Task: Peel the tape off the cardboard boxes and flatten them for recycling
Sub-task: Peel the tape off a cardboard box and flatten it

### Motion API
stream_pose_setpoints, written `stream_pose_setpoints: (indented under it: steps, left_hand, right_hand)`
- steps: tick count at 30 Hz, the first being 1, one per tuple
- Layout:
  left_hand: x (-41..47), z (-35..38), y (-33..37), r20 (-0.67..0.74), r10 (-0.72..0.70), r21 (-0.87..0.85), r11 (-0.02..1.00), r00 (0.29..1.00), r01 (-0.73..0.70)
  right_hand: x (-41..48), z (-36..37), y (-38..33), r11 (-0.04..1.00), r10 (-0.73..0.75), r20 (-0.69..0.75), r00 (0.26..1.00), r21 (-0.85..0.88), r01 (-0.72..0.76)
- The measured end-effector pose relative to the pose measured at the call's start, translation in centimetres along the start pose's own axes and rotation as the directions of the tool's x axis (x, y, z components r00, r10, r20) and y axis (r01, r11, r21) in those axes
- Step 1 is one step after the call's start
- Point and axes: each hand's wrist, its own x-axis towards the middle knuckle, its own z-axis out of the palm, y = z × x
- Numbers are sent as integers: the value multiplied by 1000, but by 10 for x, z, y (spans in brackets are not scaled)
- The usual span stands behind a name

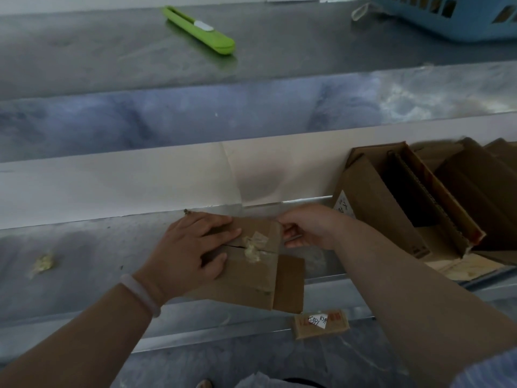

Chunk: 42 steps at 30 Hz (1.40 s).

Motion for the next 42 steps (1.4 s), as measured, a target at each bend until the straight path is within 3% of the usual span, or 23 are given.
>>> stream_pose_setpoints:
  steps: [6,12,16,19,24,30,34,37,40,42]
  left_hand:
    - [0,0,-6,32,54,-15,998,998,-54]
    - [1,-1,-7,36,82,-29,996,996,-81]
    - [1,0,-7,35,69,-18,998,997,-68]
    - [3,3,-6,14,17,-7,1000,1000,-17]
    - [6,8,-2,-15,-67,-8,998,998,67]
    - [13,10,6,-20,-201,3,980,979,201]
    - [16,13,9,-41,-248,5,969,968,248]
    - [16,13,8,-49,-241,9,970,969,242]
    - [16,13,7,-49,-223,23,974,974,224]
    - [15,13,7,-46,-220,31,975,974,221]
  right_hand:
    - [2,-4,-2,994,96,176,980,-59,-87]
    - [6,-4,-9,966,123,204,971,-251,-70]
    - [1,-4,-8,952,-29,169,985,-296,79]
    - [-9,-13,-6,913,-244,37,969,-327,243]
    - [-27,-11,1,700,-576,-170,800,-608,375]
    - [-50,-4,14,670,-670,-223,708,-593,447]
    - [-66,-10,17,793,-570,-198,797,-387,471]
    - [-68,-15,19,883,-457,-206,865,10,469]
    - [-60,-15,21,757,-320,-235,918,520,397]
    - [-50,-12,24,660,-285,-246,926,650,376]
